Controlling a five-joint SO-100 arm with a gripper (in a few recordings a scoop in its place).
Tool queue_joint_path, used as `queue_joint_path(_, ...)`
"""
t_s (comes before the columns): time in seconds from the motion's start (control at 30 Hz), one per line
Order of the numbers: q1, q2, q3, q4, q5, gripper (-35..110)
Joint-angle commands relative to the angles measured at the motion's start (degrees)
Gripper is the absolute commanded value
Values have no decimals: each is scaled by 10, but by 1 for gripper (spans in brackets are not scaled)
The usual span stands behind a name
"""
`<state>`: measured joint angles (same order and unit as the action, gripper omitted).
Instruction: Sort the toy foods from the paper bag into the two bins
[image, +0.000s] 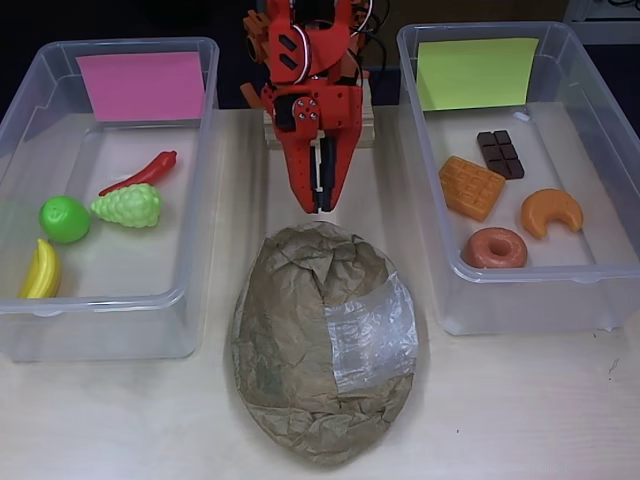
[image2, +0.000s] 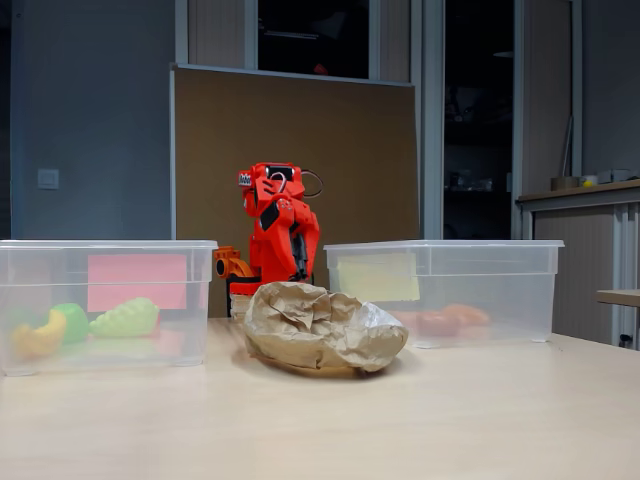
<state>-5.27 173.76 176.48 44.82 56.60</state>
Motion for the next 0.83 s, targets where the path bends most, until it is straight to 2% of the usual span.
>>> queue_joint_path(0.0,12,83,34,15,-44,3)
queue_joint_path(0.2,17,99,35,57,-97,1)
queue_joint_path(0.53,40,145,35,162,-281,1)
queue_joint_path(0.73,73,165,35,250,-324,1)
queue_joint_path(0.8,73,166,35,250,-327,0)
